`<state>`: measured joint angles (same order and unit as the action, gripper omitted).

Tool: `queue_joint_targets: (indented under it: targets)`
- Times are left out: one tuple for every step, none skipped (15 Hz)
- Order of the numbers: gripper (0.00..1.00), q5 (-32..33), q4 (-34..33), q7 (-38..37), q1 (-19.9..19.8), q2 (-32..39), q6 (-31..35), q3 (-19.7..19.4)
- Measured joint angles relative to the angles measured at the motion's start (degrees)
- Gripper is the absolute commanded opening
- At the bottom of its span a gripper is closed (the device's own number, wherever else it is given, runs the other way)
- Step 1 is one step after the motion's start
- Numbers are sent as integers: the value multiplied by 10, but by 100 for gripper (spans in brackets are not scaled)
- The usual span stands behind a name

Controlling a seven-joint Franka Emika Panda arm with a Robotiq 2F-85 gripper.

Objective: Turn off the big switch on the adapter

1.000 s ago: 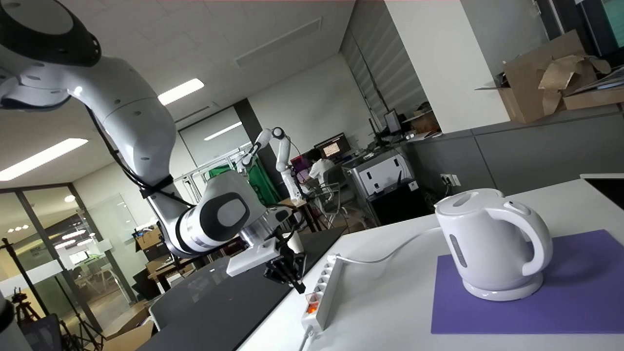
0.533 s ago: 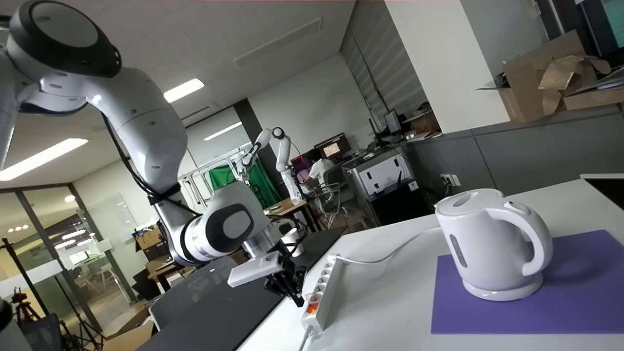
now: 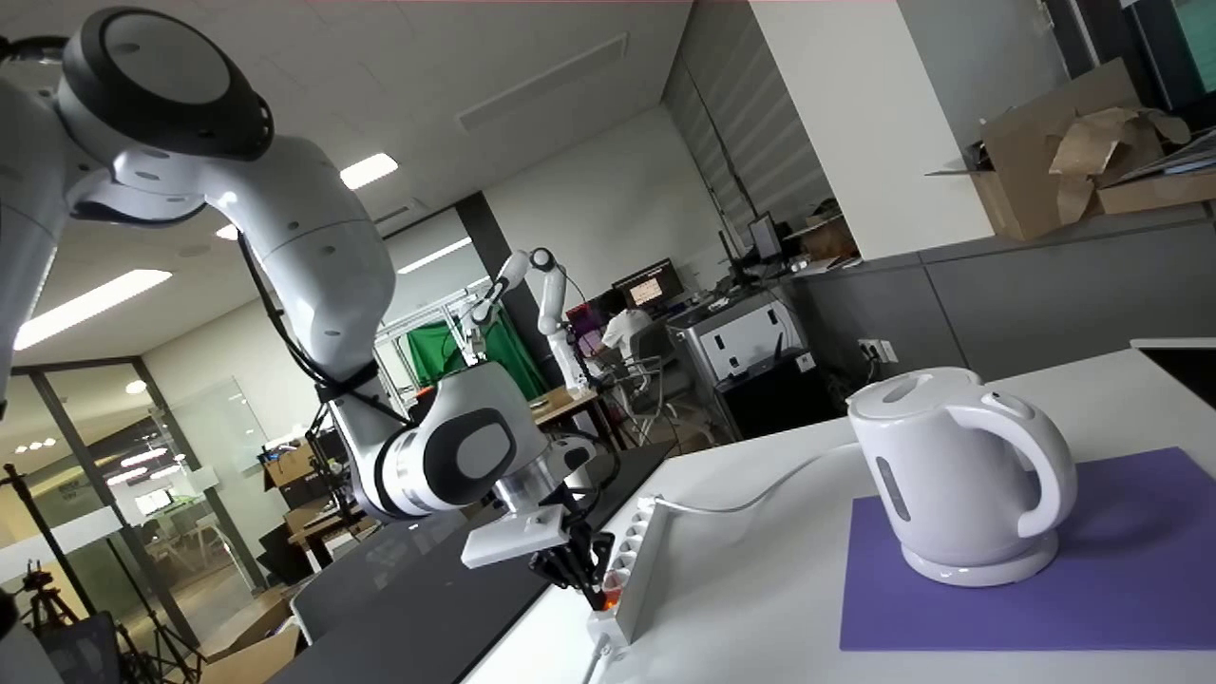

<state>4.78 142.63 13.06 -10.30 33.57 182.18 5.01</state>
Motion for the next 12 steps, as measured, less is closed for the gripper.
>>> queue_joint_targets:
  targets:
    - [0,0,-4,2,-5,3,0,2]
    - [0,0,-5,3,-9,3,-1,5]
    - [0,1,-5,4,-10,4,-2,6]
    - [0,2,-6,5,-11,4,-4,6]
    - [0,3,-7,5,-11,4,-6,6]
    - [0,5,-8,5,-11,4,-7,6]
    - [0,7,-8,5,-11,4,-8,6]
    - [0,9,-8,6,-10,4,-8,6]
    - [0,10,-8,7,-7,4,-8,4]
    - [0,11,-8,7,-2,4,-8,0]
    - [0,13,-8,8,7,3,-7,-8]
    - [0,18,-7,8,20,3,-4,-18]
